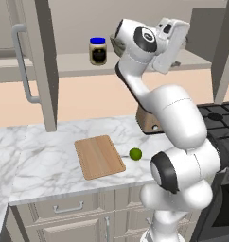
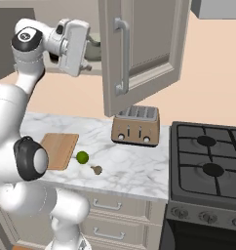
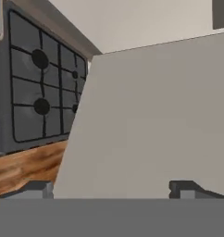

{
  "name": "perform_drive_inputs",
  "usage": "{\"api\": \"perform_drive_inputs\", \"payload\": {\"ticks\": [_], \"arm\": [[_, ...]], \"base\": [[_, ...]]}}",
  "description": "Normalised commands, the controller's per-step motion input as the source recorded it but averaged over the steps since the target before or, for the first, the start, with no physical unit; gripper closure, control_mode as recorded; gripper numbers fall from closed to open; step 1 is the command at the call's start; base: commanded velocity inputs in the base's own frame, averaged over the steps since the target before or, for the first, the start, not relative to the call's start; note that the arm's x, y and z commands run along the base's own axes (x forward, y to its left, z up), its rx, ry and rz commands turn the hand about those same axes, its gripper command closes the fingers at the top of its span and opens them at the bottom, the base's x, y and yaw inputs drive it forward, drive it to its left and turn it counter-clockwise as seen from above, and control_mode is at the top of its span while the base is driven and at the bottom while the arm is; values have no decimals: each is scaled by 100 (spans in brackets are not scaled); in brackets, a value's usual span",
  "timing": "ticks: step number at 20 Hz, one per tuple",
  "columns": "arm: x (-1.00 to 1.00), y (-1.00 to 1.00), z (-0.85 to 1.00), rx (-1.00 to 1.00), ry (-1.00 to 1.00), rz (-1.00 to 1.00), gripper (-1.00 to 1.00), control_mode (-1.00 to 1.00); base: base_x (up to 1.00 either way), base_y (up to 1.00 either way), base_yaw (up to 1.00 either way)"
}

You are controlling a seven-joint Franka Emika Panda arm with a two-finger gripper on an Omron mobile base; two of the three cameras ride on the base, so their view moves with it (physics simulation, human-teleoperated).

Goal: Open the cabinet. Place the bowl and condiment on the counter. Then place the lime and garlic on the cutting board.

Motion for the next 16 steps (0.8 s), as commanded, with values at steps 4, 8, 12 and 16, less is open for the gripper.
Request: {"api": "perform_drive_inputs", "payload": {"ticks": [4,8,12,16], "arm": [[-28,-69,0,0,2,-23,-100,-100],[-33,-80,0,0,0,-22,-100,-100],[-43,-87,0,0,0,-21,-100,-100],[-49,-92,-2,0,0,-20,-100,-100]], "base": [[0,0,0],[0,0,0],[0,0,0],[0,0,0]]}}
